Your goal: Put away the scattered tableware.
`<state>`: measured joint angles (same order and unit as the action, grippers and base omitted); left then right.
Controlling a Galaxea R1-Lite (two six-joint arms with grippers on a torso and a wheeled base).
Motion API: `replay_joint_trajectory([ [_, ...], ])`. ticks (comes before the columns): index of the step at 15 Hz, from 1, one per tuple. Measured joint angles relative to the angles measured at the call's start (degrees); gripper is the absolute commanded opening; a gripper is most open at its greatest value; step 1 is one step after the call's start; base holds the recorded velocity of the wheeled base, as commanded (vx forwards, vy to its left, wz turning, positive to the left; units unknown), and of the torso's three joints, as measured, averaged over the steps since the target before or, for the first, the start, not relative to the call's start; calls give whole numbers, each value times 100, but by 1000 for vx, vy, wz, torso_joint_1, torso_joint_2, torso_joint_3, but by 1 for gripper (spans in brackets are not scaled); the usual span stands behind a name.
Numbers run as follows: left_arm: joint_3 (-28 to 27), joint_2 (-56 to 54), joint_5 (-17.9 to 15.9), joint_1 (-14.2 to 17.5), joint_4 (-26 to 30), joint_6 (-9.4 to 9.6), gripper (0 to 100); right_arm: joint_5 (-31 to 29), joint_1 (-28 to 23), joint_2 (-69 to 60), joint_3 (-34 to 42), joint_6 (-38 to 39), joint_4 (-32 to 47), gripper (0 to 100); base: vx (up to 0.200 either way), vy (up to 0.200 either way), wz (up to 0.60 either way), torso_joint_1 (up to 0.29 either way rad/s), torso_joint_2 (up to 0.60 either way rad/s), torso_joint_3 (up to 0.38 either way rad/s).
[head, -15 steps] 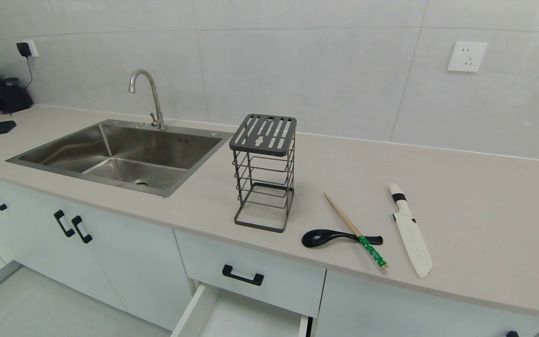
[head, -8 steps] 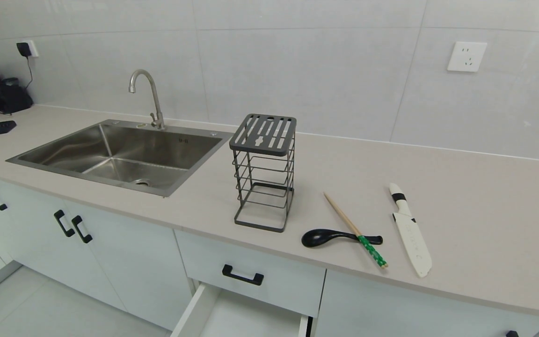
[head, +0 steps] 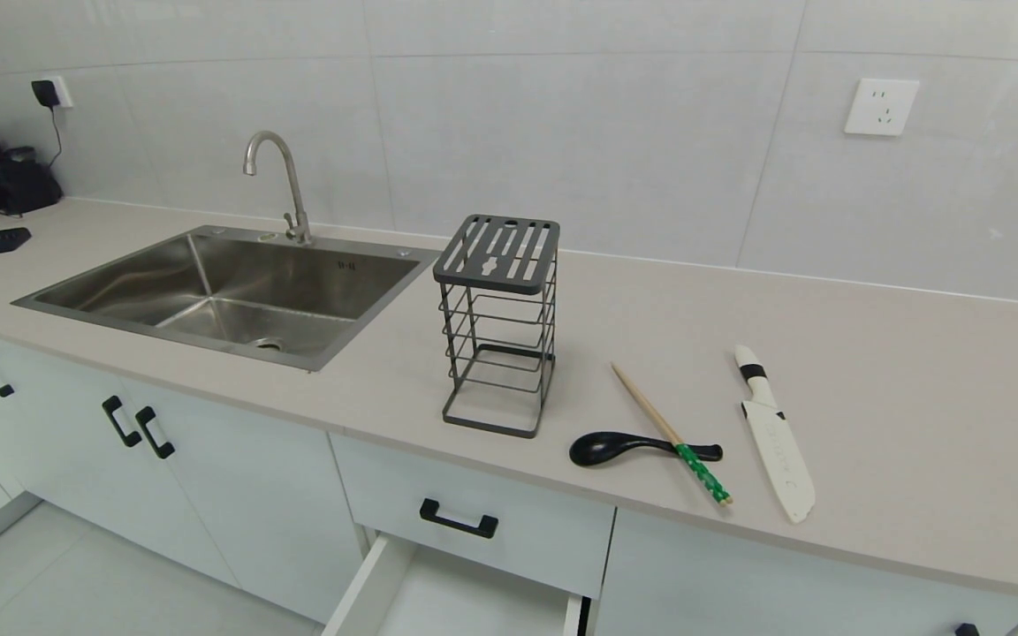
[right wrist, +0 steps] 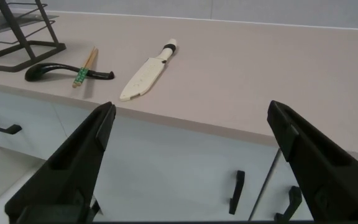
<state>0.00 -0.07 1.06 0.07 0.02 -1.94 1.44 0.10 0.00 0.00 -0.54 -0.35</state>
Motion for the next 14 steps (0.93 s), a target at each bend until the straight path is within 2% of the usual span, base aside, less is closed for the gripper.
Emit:
replay_joint_trajectory([
  [1,0,0,63,0,-2,-85,100,1,1,0,0,-24,6,100,0,0,0,0,0,0],
  [4,0,0,74,0,-7,-107,100,12,-2,18,-189,-329,-152,100,0,0,0,0,0,0],
  [6,0,0,77,0,-10,-96,100,83,63,276,-1119,-400,-199,100,0,0,0,0,0,0],
  [8,0,0,50,0,-5,-5,100,485,238,1054,-2367,-597,56,100,0,0,0,0,0,0],
  [9,0,0,-11,0,2,169,100,828,360,1570,-2783,-764,238,100,0,0,0,0,0,0],
  [10,0,0,-41,-2,7,216,100,1136,475,2005,-2988,-931,399,100,0,0,0,0,0,0],
  [12,0,0,-421,-7,2,382,100,1473,833,2998,-3233,-1232,547,100,0,0,0,0,0,0],
  [14,0,0,-445,-7,13,238,100,1591,1335,3983,-3388,-1371,596,100,0,0,0,0,0,0],
])
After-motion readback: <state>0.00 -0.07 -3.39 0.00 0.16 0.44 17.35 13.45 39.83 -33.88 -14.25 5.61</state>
